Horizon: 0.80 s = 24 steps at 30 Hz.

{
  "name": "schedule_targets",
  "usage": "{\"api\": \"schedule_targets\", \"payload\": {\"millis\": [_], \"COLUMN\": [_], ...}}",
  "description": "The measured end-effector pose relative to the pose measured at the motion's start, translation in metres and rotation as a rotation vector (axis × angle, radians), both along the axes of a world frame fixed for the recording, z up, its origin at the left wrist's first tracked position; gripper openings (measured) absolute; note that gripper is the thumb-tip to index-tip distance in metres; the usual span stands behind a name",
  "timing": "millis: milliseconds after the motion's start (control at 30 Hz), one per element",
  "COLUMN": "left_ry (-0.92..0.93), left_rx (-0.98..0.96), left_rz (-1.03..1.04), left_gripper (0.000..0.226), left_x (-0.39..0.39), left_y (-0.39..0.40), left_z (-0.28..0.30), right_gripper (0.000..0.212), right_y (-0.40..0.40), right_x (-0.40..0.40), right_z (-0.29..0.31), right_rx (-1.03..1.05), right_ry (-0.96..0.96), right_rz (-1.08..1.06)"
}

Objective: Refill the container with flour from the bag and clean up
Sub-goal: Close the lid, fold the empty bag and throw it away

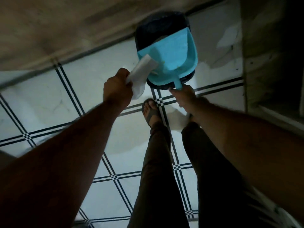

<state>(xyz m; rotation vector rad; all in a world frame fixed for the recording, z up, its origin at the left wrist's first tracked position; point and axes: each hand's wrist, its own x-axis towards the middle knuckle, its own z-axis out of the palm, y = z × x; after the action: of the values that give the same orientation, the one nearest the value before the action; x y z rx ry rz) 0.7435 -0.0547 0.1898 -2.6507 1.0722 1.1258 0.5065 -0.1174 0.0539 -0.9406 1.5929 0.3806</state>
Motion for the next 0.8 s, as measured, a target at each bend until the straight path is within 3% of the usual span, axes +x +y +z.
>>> {"api": "schedule_targets", "payload": {"millis": [100, 267, 467, 667, 800], "left_ry": [-0.032, -0.008, 0.022, -0.127, -0.139], "left_rx": [-0.004, 0.0, -0.061, 0.09, 0.057], "left_rz": [-0.094, -0.332, -0.507, -0.652, -0.679], "left_gripper": [0.032, 0.043, 0.052, 0.038, 0.033], "left_x": [0.004, -0.004, -0.054, -0.097, -0.111], "left_y": [-0.018, -0.049, -0.087, -0.091, -0.096], "left_z": [0.018, 0.016, -0.033, -0.109, -0.157], "right_gripper": [0.054, 0.045, 0.032, 0.021, 0.016], "right_y": [0.001, -0.021, -0.005, 0.014, 0.023], "right_x": [-0.011, -0.048, -0.095, -0.125, -0.134], "right_z": [0.011, 0.065, 0.06, 0.032, -0.001], "right_rx": [-0.134, -0.326, -0.322, -0.288, -0.307], "right_ry": [0.051, 0.248, 0.336, 0.323, 0.32], "right_rz": [-0.053, -0.237, -0.418, -0.475, -0.466]}}
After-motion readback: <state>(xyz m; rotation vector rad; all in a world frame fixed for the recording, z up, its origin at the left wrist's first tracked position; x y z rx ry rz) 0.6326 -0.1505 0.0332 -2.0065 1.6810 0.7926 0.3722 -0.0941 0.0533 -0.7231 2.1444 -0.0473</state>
